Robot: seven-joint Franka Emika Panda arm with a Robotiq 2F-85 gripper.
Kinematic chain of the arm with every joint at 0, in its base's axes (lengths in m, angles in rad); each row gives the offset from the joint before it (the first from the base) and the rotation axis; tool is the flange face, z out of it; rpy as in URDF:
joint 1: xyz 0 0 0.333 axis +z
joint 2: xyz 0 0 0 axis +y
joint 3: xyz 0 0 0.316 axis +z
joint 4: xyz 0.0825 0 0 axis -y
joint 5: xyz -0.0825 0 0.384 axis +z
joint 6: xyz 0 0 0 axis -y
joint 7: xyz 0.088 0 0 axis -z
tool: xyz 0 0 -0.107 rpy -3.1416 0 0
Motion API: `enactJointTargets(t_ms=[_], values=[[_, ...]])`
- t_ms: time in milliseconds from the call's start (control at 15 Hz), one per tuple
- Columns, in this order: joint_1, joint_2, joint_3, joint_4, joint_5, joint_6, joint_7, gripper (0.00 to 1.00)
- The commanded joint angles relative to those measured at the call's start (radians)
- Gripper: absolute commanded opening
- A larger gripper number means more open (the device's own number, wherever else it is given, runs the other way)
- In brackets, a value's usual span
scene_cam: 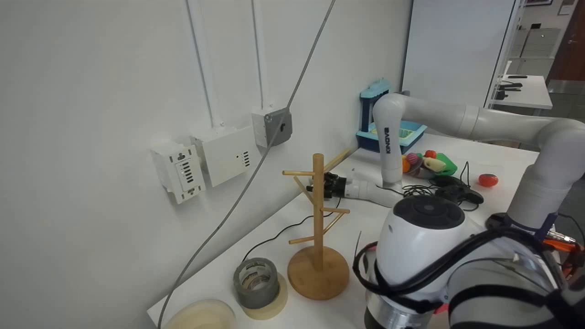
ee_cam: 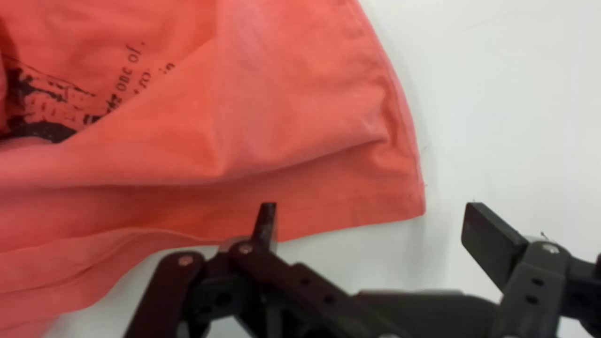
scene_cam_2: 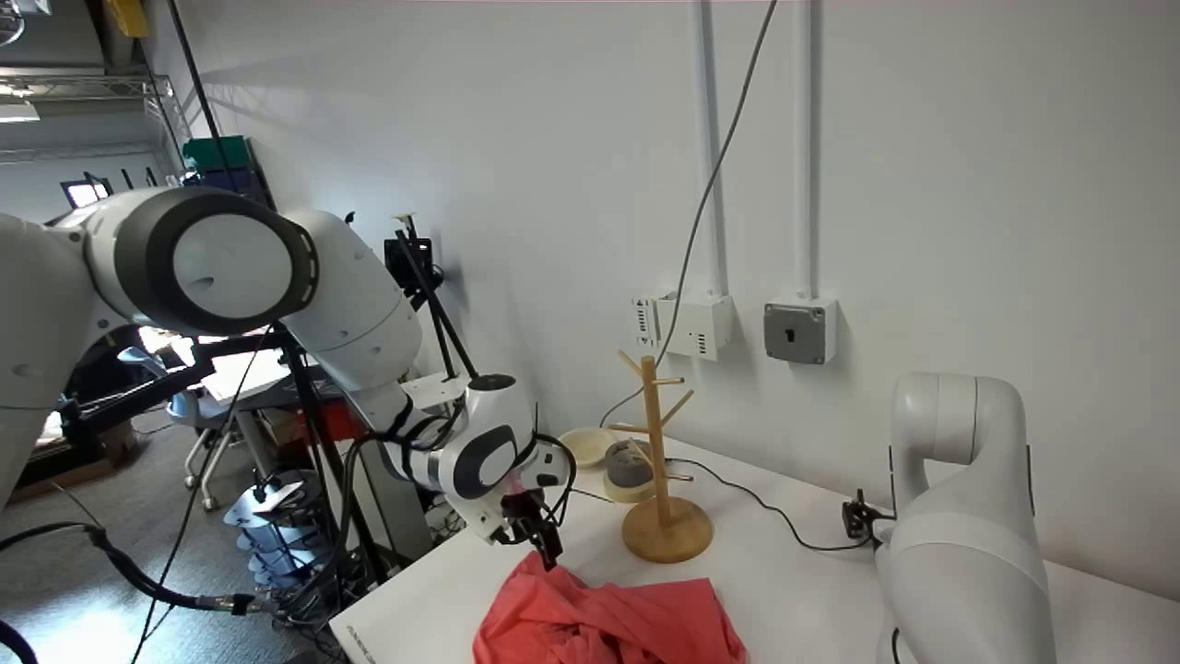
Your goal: Fold the shirt once
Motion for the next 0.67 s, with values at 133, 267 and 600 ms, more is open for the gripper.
enactJointTargets(t_ms=[133,267,600], values=[[-0.01,0.067,0.01,0.068,0.046,-0.013,-0.09,1.0],[-0.008,0.081,0.007,0.078,0.048,-0.02,-0.096,1.0],[-0.004,0.113,0.014,0.101,0.054,-0.031,-0.107,0.96]])
